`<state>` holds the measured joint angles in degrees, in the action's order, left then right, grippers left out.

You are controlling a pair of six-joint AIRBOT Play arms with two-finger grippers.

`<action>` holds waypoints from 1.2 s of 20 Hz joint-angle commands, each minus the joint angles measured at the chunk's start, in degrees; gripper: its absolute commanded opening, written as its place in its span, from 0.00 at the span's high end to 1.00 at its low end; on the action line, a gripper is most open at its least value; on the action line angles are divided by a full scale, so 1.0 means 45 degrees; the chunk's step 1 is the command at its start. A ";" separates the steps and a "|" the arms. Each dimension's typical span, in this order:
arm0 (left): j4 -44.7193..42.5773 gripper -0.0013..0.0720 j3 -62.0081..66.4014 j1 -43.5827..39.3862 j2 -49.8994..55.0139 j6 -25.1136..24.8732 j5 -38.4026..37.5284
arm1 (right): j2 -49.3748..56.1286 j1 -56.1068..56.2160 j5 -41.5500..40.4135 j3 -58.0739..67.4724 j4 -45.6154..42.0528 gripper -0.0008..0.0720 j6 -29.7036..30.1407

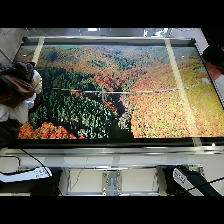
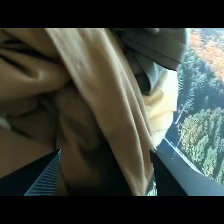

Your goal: Fold the shirts.

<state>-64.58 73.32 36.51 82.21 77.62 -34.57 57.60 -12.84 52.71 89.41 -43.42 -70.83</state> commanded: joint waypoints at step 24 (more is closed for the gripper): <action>0.9962 0.96 0.2458 -0.6606 -0.3104 -0.3779 -0.7232 | -0.0024 0.0005 0.5309 0.4260 0.0593 0.97 -0.0141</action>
<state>-21.87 84.42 18.79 72.73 62.81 -60.99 57.54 -12.84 64.60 102.72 -38.39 -71.42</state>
